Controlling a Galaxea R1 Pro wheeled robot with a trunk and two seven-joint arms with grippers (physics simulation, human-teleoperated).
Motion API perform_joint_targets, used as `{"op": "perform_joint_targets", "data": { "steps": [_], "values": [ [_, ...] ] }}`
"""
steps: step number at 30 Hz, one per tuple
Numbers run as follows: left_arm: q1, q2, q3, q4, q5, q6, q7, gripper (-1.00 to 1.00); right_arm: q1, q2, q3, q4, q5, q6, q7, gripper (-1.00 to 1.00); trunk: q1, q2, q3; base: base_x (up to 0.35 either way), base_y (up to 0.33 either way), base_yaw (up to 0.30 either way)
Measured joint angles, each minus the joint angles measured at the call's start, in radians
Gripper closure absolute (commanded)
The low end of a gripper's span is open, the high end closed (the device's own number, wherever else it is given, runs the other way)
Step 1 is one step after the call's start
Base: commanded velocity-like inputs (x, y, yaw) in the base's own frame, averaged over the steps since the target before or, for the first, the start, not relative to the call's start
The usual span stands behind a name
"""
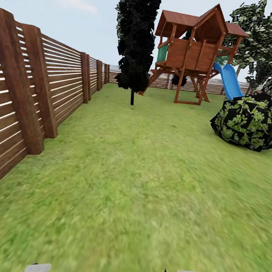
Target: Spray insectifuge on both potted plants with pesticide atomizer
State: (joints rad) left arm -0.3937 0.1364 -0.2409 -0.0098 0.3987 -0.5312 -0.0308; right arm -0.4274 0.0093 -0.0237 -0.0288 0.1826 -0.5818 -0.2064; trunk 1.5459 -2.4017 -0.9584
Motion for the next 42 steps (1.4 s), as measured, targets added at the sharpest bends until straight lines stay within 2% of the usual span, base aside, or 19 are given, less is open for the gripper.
{"op": "perform_joint_targets", "data": {
  "steps": [42],
  "values": [
    [0.000, 0.000, 0.000, 0.000, 0.000, 0.000, 0.000, 1.00, 0.000, -0.002, 0.000, -0.001, 0.002, 0.000, -0.002, -1.00, 0.000, 0.000, 0.000, 0.339, 0.000, 0.000]
  ]
}}
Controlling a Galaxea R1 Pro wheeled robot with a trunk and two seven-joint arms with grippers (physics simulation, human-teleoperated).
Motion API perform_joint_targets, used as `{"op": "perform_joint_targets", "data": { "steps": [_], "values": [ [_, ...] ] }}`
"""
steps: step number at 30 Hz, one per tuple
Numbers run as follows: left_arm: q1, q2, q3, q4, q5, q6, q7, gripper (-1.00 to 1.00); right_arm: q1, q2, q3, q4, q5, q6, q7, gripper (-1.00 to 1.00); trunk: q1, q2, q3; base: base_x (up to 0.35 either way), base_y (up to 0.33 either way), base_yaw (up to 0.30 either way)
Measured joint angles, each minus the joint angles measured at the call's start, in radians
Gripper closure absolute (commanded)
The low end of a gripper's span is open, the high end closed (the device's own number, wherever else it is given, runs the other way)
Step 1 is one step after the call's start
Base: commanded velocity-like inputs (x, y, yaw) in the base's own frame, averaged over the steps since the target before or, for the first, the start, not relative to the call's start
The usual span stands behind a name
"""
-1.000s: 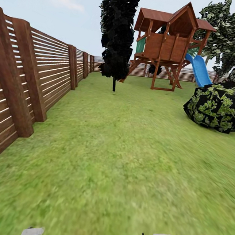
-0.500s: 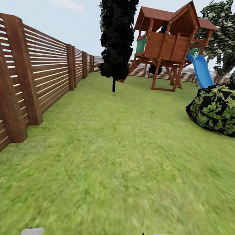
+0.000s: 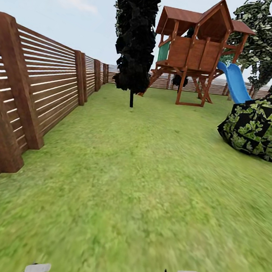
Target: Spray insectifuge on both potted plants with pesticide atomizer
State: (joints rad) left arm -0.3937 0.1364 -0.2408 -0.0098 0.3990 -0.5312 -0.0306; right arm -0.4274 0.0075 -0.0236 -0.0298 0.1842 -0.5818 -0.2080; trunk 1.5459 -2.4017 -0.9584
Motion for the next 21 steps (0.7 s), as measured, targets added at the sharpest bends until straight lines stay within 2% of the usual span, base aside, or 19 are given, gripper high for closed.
{"op": "perform_joint_targets", "data": {
  "steps": [21],
  "values": [
    [0.000, 0.000, 0.000, 0.000, 0.000, 0.000, 0.000, 1.00, 0.000, 0.001, 0.000, 0.000, 0.000, 0.000, 0.000, -1.00, 0.000, 0.000, 0.000, 0.339, 0.000, 0.000]
  ]
}}
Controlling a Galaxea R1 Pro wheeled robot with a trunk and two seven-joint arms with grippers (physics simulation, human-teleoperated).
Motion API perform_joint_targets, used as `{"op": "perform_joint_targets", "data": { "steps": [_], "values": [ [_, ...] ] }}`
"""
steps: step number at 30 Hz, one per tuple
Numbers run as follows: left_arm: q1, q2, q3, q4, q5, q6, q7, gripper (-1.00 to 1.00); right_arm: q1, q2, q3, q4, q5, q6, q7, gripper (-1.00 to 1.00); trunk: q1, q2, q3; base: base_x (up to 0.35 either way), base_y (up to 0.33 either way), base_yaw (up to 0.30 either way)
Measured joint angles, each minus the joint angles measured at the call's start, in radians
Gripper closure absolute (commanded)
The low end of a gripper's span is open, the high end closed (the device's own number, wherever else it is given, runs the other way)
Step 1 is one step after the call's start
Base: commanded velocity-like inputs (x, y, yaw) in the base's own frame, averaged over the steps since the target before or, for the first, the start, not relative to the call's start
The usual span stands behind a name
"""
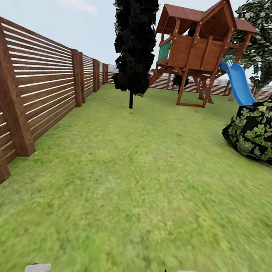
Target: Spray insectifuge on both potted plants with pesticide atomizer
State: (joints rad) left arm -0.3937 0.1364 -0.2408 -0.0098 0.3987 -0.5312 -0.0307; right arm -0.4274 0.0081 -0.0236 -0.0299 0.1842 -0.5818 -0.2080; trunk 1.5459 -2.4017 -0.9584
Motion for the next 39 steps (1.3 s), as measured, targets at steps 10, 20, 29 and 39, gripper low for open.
{"op": "perform_joint_targets", "data": {
  "steps": [10, 20, 29, 39],
  "values": [
    [0.000, 0.000, 0.000, 0.000, 0.000, 0.000, 0.000, 1.00, 0.000, 0.003, 0.000, 0.000, -0.004, 0.000, 0.001, -1.00, 0.000, 0.000, 0.000, 0.339, 0.000, 0.000],
    [0.000, 0.000, 0.000, 0.000, 0.000, 0.000, 0.000, 1.00, 0.000, 0.003, 0.000, 0.000, -0.006, 0.000, 0.001, -1.00, 0.000, 0.000, 0.000, 0.339, 0.000, -0.129],
    [0.000, 0.000, 0.000, 0.000, 0.000, 0.000, 0.000, 1.00, 0.000, 0.002, -0.001, 0.000, -0.006, 0.000, 0.000, -1.00, 0.000, 0.000, 0.000, 0.339, 0.000, -0.124],
    [0.000, 0.000, 0.000, 0.000, 0.000, 0.000, 0.000, 1.00, 0.000, 0.002, -0.001, 0.000, -0.006, 0.000, 0.000, -1.00, 0.000, 0.000, 0.000, 0.339, 0.000, -0.025]
  ]
}}
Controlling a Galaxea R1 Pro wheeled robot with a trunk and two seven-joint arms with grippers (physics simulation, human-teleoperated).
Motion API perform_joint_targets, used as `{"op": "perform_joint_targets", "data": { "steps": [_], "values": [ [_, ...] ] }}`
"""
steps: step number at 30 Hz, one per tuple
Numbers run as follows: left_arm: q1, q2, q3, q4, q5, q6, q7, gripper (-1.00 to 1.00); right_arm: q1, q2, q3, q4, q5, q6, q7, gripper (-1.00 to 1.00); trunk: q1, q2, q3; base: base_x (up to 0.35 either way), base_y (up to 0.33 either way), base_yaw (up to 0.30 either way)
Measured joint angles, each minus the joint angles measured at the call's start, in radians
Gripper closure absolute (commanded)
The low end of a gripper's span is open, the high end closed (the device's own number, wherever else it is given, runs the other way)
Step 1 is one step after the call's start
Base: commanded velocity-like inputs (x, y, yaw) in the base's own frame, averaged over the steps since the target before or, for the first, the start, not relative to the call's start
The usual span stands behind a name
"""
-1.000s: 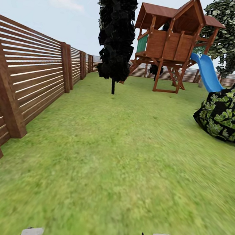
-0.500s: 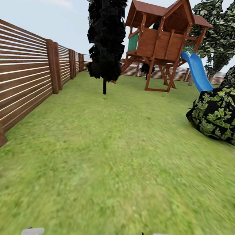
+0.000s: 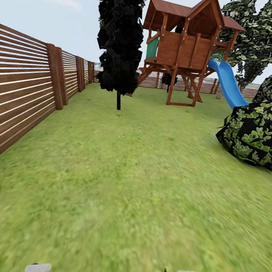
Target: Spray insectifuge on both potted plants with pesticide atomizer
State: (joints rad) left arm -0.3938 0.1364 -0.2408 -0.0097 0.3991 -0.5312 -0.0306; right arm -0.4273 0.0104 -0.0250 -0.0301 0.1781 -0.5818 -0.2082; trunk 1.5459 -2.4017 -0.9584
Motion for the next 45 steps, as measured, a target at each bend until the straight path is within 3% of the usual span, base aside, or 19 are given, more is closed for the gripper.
{"op": "perform_joint_targets", "data": {
  "steps": [18, 45],
  "values": [
    [0.000, 0.000, 0.000, 0.000, -0.001, 0.000, 0.000, 1.00, 0.000, 0.000, 0.000, 0.000, 0.000, 0.000, 0.002, -1.00, 0.000, 0.000, 0.000, 0.339, 0.000, -0.254],
    [0.001, 0.001, 0.000, 0.000, -0.001, 0.000, 0.000, 1.00, 0.000, -0.001, 0.001, 0.000, 0.005, 0.000, 0.002, -1.00, 0.000, 0.000, 0.000, 0.339, 0.000, -0.007]
  ]
}}
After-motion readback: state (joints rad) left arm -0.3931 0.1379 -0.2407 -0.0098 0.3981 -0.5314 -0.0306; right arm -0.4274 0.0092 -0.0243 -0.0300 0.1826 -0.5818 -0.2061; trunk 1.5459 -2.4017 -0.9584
